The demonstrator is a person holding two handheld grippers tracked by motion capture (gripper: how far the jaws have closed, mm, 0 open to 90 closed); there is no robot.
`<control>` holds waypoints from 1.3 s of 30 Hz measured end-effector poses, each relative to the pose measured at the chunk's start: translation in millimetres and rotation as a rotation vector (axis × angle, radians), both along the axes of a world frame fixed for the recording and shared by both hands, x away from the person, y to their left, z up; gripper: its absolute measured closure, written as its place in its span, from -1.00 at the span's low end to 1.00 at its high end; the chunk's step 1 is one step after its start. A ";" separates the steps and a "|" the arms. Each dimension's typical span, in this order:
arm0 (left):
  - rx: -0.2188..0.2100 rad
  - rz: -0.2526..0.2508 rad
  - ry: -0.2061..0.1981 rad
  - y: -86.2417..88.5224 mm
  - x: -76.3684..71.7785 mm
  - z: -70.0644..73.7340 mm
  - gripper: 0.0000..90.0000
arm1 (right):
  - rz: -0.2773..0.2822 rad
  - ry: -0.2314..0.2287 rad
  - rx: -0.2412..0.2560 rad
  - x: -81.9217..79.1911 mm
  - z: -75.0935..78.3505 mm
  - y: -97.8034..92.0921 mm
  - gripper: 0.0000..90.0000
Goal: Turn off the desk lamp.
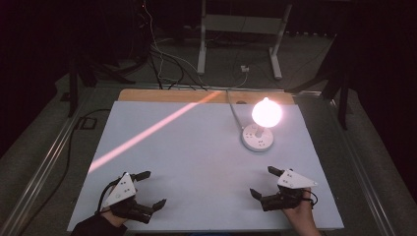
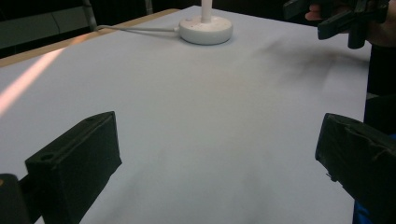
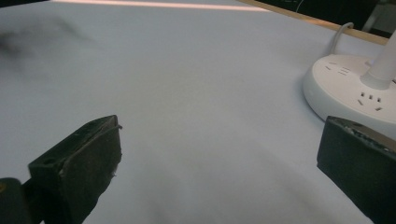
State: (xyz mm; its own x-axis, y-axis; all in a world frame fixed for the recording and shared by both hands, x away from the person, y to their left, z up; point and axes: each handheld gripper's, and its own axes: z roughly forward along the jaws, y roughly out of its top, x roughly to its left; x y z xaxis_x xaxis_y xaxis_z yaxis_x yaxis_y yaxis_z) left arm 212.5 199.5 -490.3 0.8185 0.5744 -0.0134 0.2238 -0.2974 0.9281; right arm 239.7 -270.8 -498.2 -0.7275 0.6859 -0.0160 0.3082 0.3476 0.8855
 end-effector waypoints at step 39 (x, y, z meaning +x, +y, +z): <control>-0.029 0.006 -0.007 6.1 -3.3 1.1 -0.99 | 0.055 -0.006 0.049 2.4 35.3 9.9 -1.00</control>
